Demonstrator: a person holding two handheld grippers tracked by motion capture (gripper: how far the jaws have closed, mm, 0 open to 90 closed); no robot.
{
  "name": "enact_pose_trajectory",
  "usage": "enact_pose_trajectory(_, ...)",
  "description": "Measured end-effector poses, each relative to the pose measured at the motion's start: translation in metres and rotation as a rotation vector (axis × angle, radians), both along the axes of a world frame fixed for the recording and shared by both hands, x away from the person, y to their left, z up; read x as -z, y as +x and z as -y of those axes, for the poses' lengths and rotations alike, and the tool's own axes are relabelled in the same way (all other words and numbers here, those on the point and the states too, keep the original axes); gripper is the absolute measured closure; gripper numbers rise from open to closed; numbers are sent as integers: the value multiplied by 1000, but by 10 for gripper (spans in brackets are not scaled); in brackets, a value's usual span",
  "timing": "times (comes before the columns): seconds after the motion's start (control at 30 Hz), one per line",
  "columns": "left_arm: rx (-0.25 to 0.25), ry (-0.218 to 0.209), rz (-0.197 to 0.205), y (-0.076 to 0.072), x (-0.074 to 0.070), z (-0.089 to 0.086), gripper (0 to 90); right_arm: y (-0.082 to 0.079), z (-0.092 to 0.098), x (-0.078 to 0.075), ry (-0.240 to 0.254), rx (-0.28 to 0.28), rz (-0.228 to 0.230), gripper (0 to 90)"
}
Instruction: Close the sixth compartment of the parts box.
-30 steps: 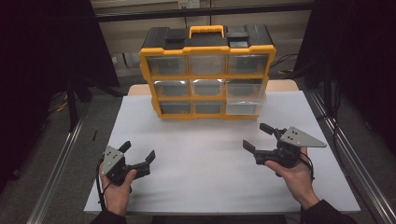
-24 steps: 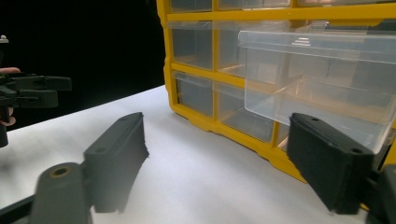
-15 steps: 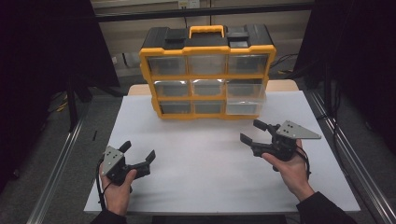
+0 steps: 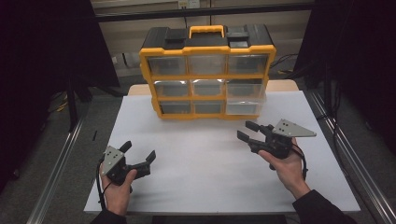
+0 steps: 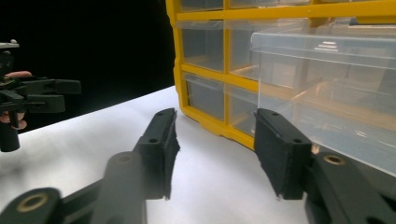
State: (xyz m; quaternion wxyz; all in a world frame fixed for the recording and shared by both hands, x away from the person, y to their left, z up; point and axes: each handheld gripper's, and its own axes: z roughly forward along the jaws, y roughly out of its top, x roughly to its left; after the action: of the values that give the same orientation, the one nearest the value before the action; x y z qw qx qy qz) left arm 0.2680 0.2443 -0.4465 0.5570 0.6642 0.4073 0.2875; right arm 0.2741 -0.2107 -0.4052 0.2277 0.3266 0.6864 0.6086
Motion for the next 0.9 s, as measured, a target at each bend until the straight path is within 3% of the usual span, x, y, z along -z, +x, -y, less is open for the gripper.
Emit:
enact_pose_trajectory(0.27,2,-28,-5,1,1,1,26,1,4,0,8,14,8,664)
enact_pose_trajectory(0.3,4,-6,-8,0,1,-1,26,2,4,0,14,14,10,678)
enact_pose_trajectory(0.37,6,-26,-5,0,1,1,26,2,5,0,16,14,10,702)
enact_pose_trajectory(0.4,7,-5,-5,0,0,0,26,3,5,0,14,12,9,727)
enact_pose_trajectory(0.67,3,-10,-2,0,0,0,27,7,7,0,26,6,10,893)
enact_pose_trajectory(0.9,5,-5,-4,1,0,0,28,14,7,-5,13,2,12,900)
